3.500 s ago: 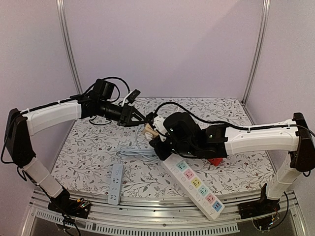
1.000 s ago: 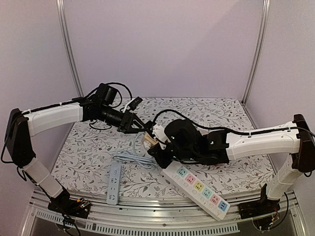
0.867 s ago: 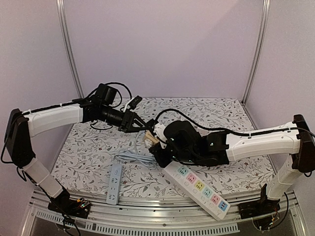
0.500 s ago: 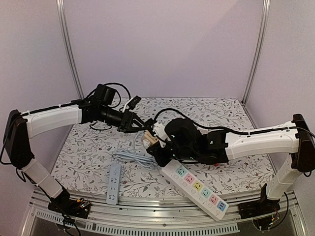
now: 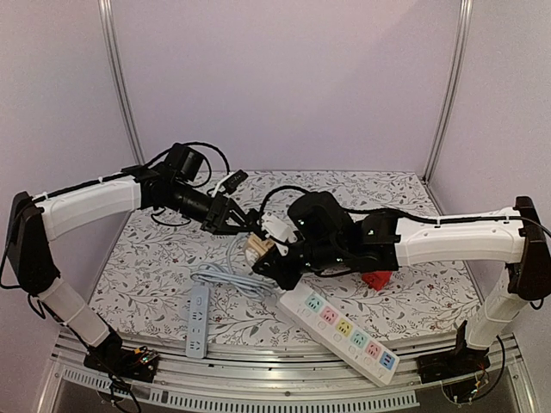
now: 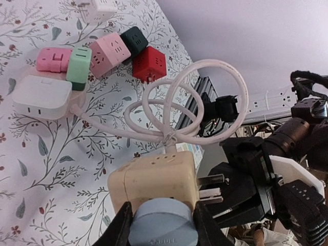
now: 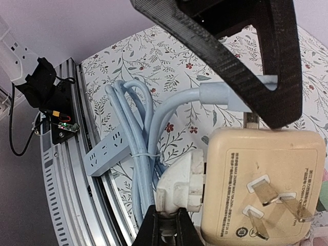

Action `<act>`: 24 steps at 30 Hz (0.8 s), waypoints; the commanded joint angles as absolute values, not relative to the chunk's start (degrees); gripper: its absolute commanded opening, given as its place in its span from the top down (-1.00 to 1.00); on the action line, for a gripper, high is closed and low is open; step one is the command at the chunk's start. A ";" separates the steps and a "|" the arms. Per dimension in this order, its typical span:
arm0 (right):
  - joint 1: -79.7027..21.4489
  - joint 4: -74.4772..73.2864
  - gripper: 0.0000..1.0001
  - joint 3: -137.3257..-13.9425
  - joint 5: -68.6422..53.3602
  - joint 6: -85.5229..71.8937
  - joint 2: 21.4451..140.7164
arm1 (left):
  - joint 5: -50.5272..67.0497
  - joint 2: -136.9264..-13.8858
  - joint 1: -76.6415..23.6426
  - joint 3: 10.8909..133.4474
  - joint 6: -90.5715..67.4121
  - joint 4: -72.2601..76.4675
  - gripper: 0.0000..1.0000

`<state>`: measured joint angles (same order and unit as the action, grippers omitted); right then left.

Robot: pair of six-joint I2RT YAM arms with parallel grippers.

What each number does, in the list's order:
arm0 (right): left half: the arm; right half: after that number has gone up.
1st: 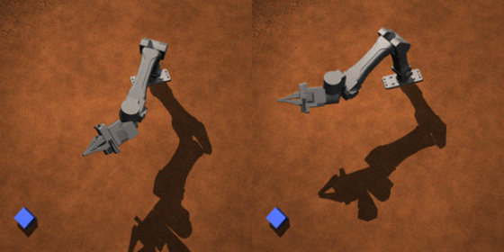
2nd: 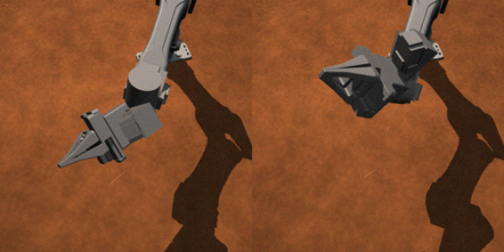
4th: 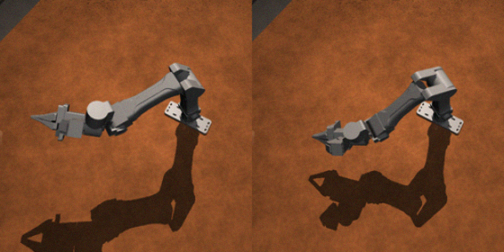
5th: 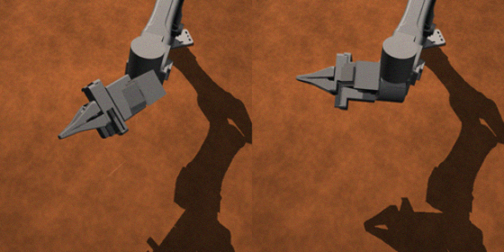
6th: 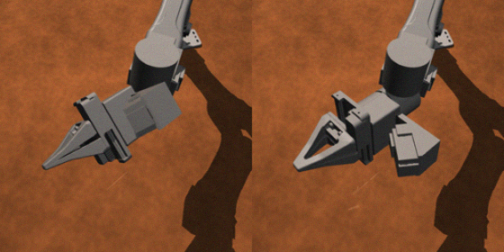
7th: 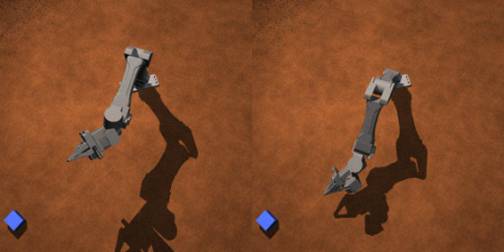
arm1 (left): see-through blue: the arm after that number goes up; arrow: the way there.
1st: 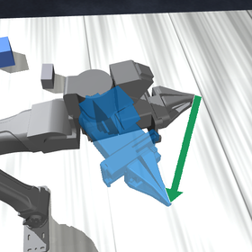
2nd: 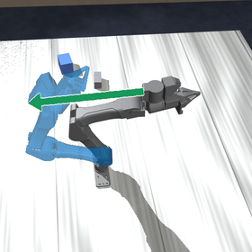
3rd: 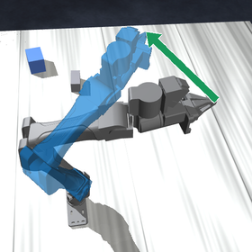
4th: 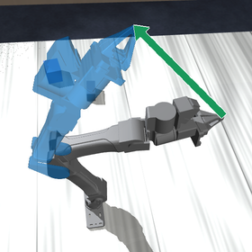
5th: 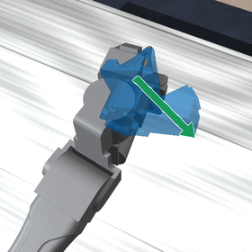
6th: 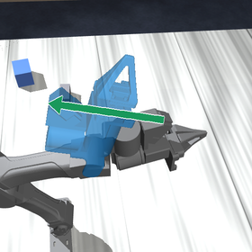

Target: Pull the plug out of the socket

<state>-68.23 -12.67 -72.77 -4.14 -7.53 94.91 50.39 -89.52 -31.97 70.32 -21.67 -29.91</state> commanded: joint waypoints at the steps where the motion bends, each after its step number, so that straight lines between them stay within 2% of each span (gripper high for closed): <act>1: -69.67 -6.58 1.00 -71.99 0.34 -8.49 90.23 | 41.58 -88.67 -29.46 70.44 -18.50 -26.68 0.93; 6: -69.35 -4.81 0.88 -69.07 10.34 -13.15 90.10 | 35.80 -88.20 -28.57 68.27 -22.41 -24.00 0.93; 8: -69.37 -2.76 0.85 -67.45 12.00 -14.26 91.78 | 33.81 -88.35 -28.57 67.51 -23.51 -23.63 0.93; 11: -69.37 -0.62 0.68 -67.53 11.13 -15.44 94.86 | 34.39 -89.75 -28.65 67.06 -24.92 -22.86 0.93; 14: -69.37 -0.46 0.37 -68.55 10.70 -15.90 96.67 | 35.42 -90.98 -28.81 66.66 -26.26 -22.08 0.93; 17: -68.96 -0.53 -0.08 -68.87 12.22 -16.66 96.25 | 33.36 -91.34 -29.15 66.00 -27.42 -21.94 0.94; 24: -66.78 -1.28 -0.56 -67.29 15.32 -22.12 93.58 | 30.00 -88.76 -28.96 65.46 -27.65 -21.76 0.95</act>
